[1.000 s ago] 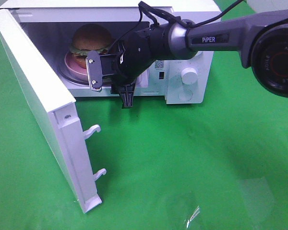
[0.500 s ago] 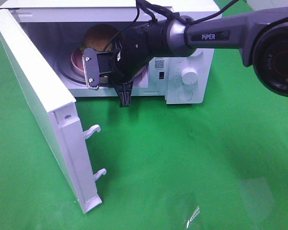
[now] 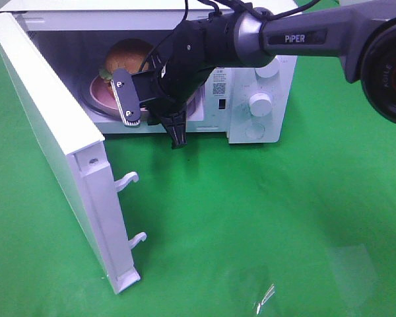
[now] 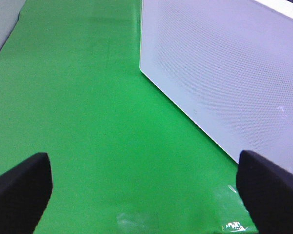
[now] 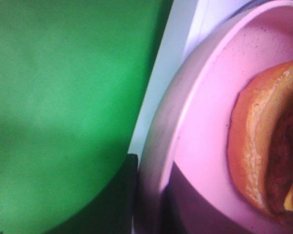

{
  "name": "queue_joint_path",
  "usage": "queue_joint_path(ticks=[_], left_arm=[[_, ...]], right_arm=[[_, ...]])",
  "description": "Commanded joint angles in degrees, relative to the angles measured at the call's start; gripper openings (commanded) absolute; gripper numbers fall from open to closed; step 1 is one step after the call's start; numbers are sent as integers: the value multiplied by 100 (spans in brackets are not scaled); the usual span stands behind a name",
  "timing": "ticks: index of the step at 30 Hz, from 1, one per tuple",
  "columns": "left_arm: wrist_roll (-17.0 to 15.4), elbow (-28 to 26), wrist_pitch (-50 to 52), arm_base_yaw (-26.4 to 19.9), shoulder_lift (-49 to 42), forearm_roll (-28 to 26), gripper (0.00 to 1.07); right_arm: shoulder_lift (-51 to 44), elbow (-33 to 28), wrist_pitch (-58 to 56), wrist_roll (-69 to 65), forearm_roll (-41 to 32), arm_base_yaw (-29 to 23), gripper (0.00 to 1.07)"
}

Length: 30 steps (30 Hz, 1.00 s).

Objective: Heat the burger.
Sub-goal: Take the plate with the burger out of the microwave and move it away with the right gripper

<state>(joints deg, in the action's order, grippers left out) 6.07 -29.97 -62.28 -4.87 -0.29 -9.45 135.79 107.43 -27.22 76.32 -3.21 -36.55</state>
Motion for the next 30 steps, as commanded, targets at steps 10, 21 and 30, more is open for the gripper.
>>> queue_joint_path(ticks=[10,21,30], left_arm=[[11,23,80,-6,-34,-29,94],[11,23,80,-6,-34,-29,94],[11,23,80,-6,-34,-29,94]], right_arm=[[-768,-756,29,556,-40,-97,0],[-1318,-1644,710,561,264,-97,0],[-1725,-2406,1438,521,390,-97,0]])
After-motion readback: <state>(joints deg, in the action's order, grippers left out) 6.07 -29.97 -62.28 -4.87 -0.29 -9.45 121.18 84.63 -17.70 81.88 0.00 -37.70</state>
